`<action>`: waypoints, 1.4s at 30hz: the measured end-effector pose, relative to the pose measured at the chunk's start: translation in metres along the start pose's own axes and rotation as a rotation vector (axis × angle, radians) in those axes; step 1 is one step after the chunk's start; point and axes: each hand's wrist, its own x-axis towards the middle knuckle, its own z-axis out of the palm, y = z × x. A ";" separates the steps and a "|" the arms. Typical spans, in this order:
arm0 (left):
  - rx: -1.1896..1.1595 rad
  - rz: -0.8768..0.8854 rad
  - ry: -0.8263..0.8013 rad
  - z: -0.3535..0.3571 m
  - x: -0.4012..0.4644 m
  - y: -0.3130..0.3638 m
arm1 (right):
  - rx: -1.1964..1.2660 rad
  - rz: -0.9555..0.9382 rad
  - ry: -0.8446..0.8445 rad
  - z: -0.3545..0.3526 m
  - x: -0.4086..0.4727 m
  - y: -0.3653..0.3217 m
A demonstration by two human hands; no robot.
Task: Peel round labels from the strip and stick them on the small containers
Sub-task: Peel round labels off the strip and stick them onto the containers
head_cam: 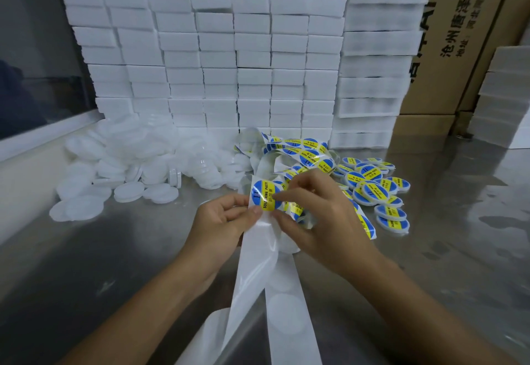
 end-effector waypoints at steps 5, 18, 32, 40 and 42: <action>-0.011 0.005 -0.015 0.003 0.000 0.000 | -0.131 -0.129 -0.025 0.003 0.002 -0.005; 0.272 0.305 -0.121 0.004 0.004 -0.014 | -0.219 -0.093 -0.075 0.007 0.001 -0.008; 0.496 0.476 -0.088 0.002 0.001 -0.008 | -0.220 -0.070 -0.057 0.009 0.000 -0.007; 0.539 0.490 -0.081 0.002 0.000 -0.008 | -0.163 -0.053 -0.089 0.007 0.000 -0.009; 0.542 0.495 -0.084 0.002 0.001 -0.008 | -0.164 -0.040 -0.093 0.007 0.000 -0.009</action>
